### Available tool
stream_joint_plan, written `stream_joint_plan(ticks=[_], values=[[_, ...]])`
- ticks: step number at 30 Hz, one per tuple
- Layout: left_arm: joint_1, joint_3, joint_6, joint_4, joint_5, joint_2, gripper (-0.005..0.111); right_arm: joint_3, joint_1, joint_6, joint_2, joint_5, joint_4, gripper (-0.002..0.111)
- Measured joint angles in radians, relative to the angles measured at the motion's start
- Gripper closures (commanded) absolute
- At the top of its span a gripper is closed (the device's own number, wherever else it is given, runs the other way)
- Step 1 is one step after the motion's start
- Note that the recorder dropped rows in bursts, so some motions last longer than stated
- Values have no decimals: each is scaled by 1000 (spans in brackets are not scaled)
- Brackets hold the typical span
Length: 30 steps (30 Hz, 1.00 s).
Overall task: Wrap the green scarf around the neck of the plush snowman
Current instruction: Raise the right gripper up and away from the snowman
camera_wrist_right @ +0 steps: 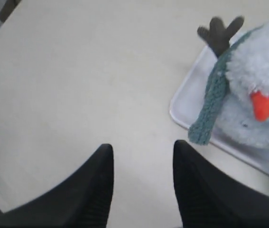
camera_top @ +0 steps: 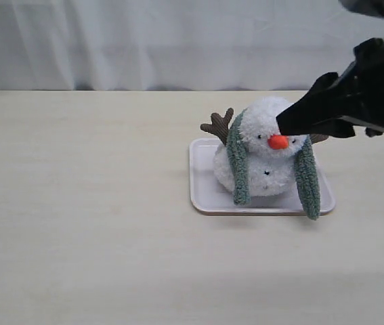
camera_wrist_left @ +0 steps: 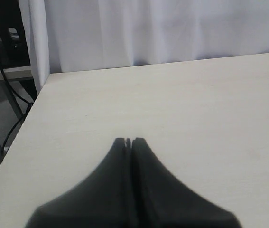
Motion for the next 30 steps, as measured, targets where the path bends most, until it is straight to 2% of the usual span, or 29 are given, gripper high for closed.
stream_joint_plan(ticks=[18, 30], values=[[0, 0, 0, 0, 0, 0, 107, 202, 0, -77, -507, -339, 2, 70], [0, 0, 0, 0, 0, 0, 107, 233, 0, -80, -717, -384, 2, 70]])
